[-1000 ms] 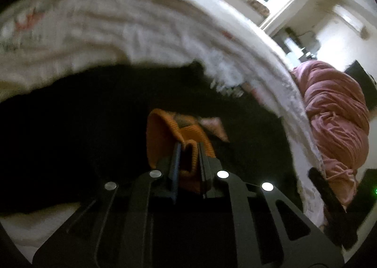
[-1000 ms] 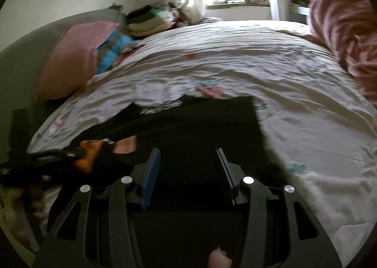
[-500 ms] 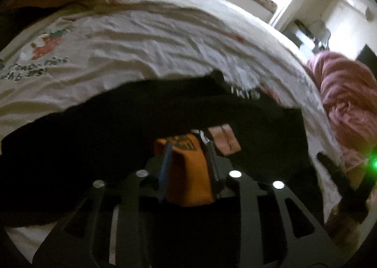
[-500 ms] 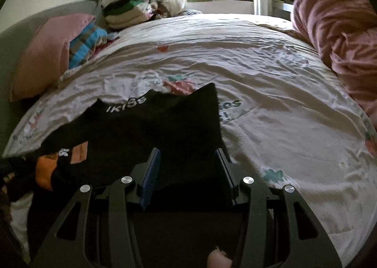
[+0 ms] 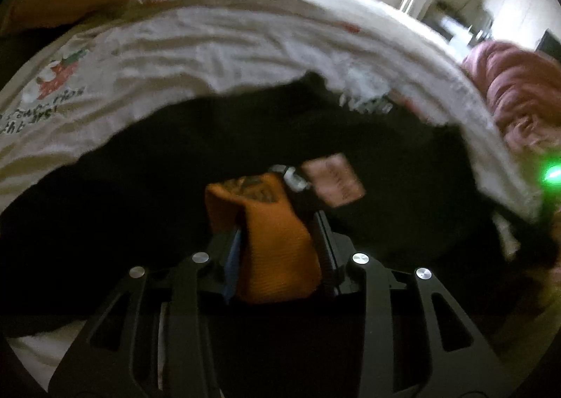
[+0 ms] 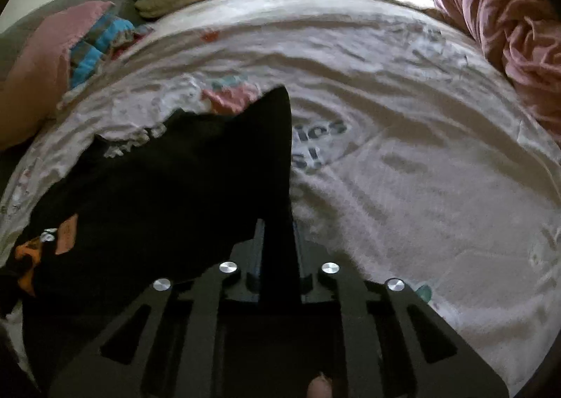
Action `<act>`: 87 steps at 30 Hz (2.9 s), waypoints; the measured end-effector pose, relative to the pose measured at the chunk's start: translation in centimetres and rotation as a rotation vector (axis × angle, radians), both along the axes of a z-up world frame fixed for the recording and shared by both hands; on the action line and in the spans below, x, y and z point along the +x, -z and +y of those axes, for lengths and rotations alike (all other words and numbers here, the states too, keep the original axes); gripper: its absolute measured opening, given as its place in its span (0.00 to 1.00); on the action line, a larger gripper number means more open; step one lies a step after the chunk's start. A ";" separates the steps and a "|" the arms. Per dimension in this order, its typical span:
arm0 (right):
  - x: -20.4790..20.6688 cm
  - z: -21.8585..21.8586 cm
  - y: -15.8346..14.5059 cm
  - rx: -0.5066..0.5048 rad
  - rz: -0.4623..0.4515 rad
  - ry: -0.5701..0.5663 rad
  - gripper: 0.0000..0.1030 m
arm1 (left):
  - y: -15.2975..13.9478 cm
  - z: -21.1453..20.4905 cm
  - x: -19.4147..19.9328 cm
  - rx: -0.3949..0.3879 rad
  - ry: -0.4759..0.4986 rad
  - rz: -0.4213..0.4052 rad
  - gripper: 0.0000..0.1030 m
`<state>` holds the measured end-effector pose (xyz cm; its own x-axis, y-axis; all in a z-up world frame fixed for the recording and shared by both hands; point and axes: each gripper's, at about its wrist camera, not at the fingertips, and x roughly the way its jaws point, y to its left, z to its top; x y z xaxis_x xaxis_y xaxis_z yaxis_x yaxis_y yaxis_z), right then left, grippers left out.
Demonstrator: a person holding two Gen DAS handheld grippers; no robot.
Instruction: Fold small clothes
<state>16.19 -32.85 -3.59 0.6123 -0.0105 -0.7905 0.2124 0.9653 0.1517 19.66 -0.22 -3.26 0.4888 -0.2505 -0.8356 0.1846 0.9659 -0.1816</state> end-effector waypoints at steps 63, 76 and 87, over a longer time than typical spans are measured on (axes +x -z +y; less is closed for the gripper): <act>-8.3 24.1 -7.9 -0.142 -0.174 -0.558 0.93 | -2.4 17.0 -9.4 -0.064 -0.414 -0.115 0.80; -9.1 29.4 -8.6 -0.178 -0.193 -0.657 0.93 | -1.8 22.5 -12.0 -0.083 -0.579 -0.086 0.80; -9.1 34.0 -8.2 -0.170 -0.188 -0.742 0.93 | -0.2 26.6 -14.0 -0.180 -0.732 -0.020 0.91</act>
